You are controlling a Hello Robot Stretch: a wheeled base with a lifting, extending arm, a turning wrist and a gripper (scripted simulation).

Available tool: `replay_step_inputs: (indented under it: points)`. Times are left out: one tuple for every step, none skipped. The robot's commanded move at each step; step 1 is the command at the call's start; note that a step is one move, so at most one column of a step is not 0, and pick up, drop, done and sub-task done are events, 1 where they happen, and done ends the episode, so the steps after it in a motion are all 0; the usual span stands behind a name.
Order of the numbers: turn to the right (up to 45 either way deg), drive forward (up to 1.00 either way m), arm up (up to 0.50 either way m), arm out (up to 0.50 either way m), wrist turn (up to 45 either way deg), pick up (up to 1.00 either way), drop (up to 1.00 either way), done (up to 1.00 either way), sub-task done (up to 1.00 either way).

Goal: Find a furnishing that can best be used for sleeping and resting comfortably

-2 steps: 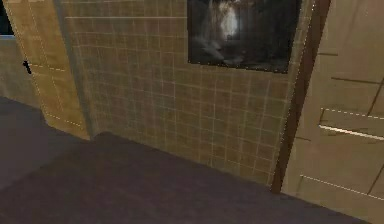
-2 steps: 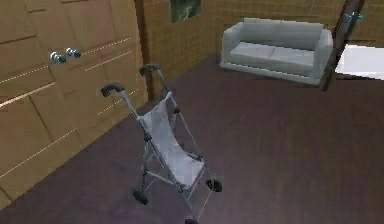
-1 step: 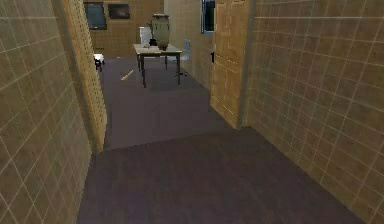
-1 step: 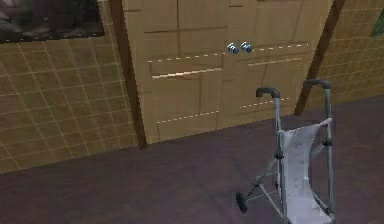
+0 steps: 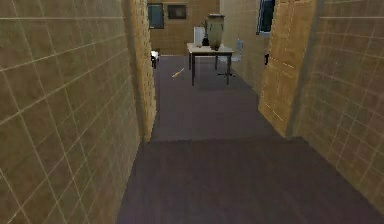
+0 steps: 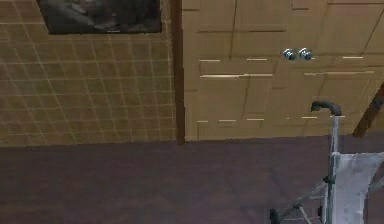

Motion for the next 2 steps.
replay_step_inputs:
  points:
    - [0.0,1.00,0.00,0.00,0.0,0.00,0.00,0.00,0.00]
    - [0.0,1.00,0.00,0.00,0.0,0.00,0.00,0.00,0.00]
